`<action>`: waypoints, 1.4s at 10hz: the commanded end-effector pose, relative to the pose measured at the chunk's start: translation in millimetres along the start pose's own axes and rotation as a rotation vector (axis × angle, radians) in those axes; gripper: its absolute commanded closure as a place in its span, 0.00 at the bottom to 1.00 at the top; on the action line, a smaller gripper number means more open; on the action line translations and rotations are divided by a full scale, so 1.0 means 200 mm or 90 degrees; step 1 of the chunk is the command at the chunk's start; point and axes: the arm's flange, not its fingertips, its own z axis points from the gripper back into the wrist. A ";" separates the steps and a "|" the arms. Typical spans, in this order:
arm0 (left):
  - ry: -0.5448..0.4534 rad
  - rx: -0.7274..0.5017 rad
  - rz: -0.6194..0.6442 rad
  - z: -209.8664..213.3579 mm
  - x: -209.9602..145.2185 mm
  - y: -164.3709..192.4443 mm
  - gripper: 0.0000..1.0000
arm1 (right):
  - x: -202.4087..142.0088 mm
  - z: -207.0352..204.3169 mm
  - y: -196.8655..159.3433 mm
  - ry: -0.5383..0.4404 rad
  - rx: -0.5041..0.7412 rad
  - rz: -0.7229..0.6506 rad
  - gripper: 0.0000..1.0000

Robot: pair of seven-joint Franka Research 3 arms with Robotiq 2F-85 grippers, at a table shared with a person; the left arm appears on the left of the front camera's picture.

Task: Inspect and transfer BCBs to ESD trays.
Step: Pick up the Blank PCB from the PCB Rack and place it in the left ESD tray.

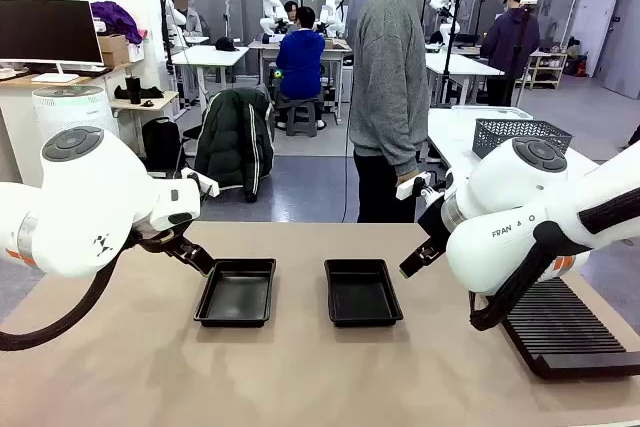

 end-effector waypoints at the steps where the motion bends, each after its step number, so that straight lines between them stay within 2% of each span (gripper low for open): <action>1: 0.000 0.000 0.000 0.00 0.00 0.00 0.00 | 0.00 0.00 0.00 0.000 0.000 0.000 0.00; 11: 0.000 0.000 -0.002 0.00 0.00 -0.01 0.00 | 0.00 0.00 0.00 0.000 0.000 0.000 0.00; 12: 0.003 -0.030 -0.003 0.14 0.03 0.05 0.00 | 0.00 0.00 0.00 0.000 0.000 0.001 0.00; 14: -0.001 -0.069 0.021 0.36 0.06 0.10 0.00 | -0.02 0.24 -0.10 -0.010 0.032 -0.021 0.00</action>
